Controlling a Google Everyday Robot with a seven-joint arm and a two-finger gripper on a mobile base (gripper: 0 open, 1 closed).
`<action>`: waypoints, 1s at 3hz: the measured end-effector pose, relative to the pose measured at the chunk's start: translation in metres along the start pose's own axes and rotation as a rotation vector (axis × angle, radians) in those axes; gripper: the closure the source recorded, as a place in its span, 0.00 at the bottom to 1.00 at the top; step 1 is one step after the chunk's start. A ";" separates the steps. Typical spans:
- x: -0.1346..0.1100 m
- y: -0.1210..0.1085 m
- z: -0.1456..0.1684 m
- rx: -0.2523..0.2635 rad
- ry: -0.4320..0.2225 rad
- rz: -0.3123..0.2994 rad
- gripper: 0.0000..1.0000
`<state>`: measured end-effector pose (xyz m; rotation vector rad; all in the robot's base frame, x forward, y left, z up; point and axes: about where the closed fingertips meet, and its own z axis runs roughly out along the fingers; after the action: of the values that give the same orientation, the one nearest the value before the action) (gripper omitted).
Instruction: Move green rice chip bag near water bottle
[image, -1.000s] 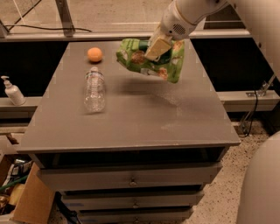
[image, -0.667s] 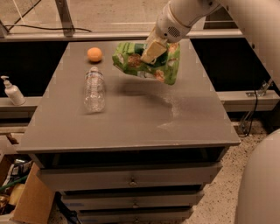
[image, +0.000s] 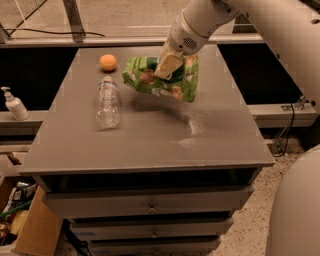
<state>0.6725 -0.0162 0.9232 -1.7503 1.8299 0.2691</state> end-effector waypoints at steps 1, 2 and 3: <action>0.002 0.007 0.012 -0.022 0.012 -0.004 1.00; -0.001 0.013 0.024 -0.045 0.015 -0.014 1.00; -0.004 0.018 0.032 -0.063 0.018 -0.024 1.00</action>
Offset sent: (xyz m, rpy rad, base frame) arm -0.0111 0.0217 -0.0286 -0.0257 0.0426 0.0490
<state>0.6639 0.0064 0.8948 -1.8222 1.8302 0.3049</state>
